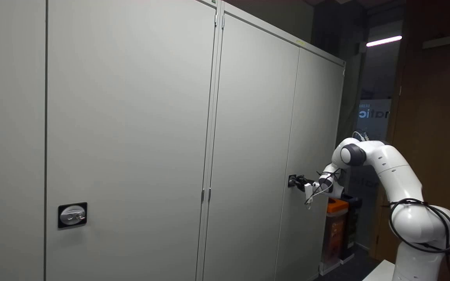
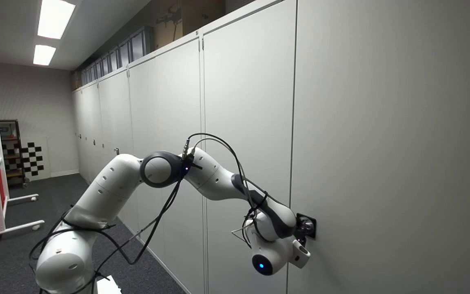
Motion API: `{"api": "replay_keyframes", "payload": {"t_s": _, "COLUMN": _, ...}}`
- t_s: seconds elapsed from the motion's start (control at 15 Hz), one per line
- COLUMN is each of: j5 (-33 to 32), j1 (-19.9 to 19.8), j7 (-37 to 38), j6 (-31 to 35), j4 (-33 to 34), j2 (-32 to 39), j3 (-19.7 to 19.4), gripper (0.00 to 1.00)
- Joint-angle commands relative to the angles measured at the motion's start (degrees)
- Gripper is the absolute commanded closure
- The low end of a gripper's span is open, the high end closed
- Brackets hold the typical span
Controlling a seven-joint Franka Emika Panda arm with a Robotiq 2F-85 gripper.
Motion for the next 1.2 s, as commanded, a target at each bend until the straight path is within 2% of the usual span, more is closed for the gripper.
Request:
{"api": "replay_keyframes", "payload": {"t_s": 0.0, "j5": 3.3, "j1": -0.8, "j7": -4.0, "j6": -0.4, "j4": 4.5, "j2": 2.9, "j3": -0.4, "gripper": 0.92}}
{"api": "replay_keyframes", "payload": {"t_s": 1.13, "j5": 5.0, "j1": -1.1, "j7": -16.5, "j6": -1.5, "j4": 4.2, "j2": 3.4, "j3": -0.4, "gripper": 0.92}}
